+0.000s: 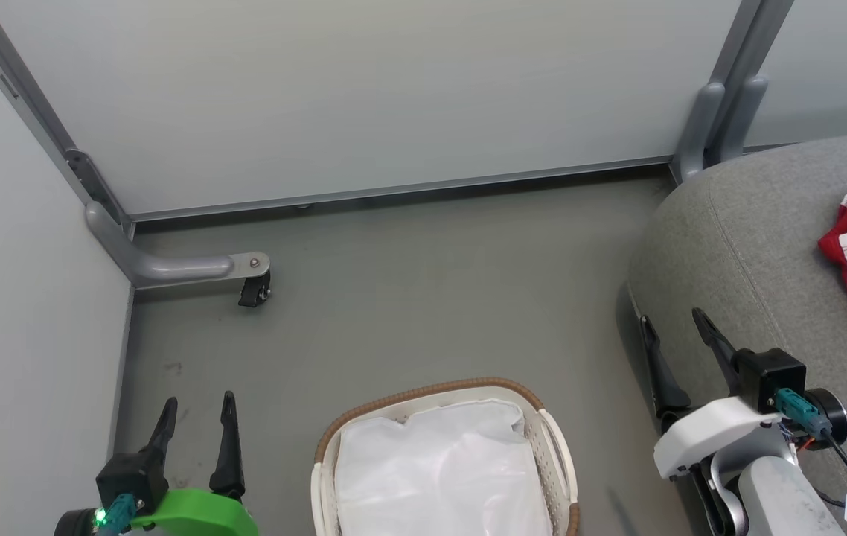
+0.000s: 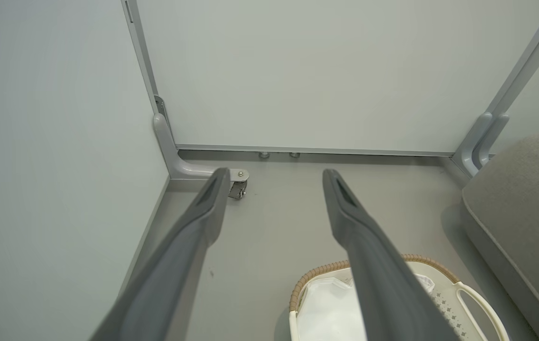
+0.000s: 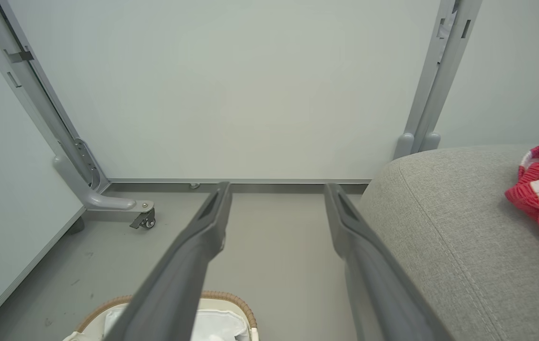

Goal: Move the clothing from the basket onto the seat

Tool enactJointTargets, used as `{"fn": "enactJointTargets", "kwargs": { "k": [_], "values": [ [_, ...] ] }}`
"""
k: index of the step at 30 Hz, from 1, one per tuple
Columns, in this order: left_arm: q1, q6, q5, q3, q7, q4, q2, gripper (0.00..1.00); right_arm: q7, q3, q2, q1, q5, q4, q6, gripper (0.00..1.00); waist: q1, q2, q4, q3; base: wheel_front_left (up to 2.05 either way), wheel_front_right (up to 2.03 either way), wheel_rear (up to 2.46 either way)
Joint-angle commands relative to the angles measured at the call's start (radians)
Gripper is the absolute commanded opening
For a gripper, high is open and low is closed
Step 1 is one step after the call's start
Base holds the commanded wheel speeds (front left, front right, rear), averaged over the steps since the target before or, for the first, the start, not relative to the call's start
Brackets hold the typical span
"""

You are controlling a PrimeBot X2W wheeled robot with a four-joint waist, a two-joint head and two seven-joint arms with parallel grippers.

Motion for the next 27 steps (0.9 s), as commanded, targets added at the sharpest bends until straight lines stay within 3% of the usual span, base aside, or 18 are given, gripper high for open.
{"fn": "enactJointTargets", "kwargs": {
  "k": [1, 9, 10, 13, 27],
  "values": [
    [0.023, 0.007, -0.012, 0.008, -0.001, -0.004, 0.002, 1.0, 0.0, 0.0, -0.003, 0.022, 0.004, 0.003, -0.001, 1.0, 0.0001, 0.0, 0.008, -0.02, 0.0, 0.0, 0.0],
    [0.059, 0.005, -0.057, 0.01, -0.001, -0.008, 0.002, 1.0, 0.0, 0.006, -0.003, 0.06, 0.026, 0.012, -0.001, 1.0, 0.0001, 0.0, 0.013, -0.03, 0.0, 0.0, 0.0],
    [0.048, 0.006, -0.058, 0.01, 0.0, -0.004, 0.0, 0.0, 0.0, 0.005, 0.001, 0.042, 0.02, 0.01, 0.0, 0.0, 0.0001, 0.0, 0.014, -0.03, 0.0, 0.0, 0.0],
    [0.051, 0.006, -0.062, 0.011, 0.002, 0.023, -0.004, 0.0, 0.002, 0.003, 0.007, 0.055, 0.023, 0.036, 0.0, 0.0, 0.0001, 0.0, 0.014, -0.03, 0.0, 0.0, 0.0],
    [0.026, 0.003, -0.312, 0.036, 0.073, -0.006, -0.003, 0.0, 0.074, -0.024, 0.005, 0.061, 0.292, 0.002, 0.0, 0.0, 0.0001, 0.0, 0.017, -0.033, 0.0, 0.0, 0.0]
  ]
}}
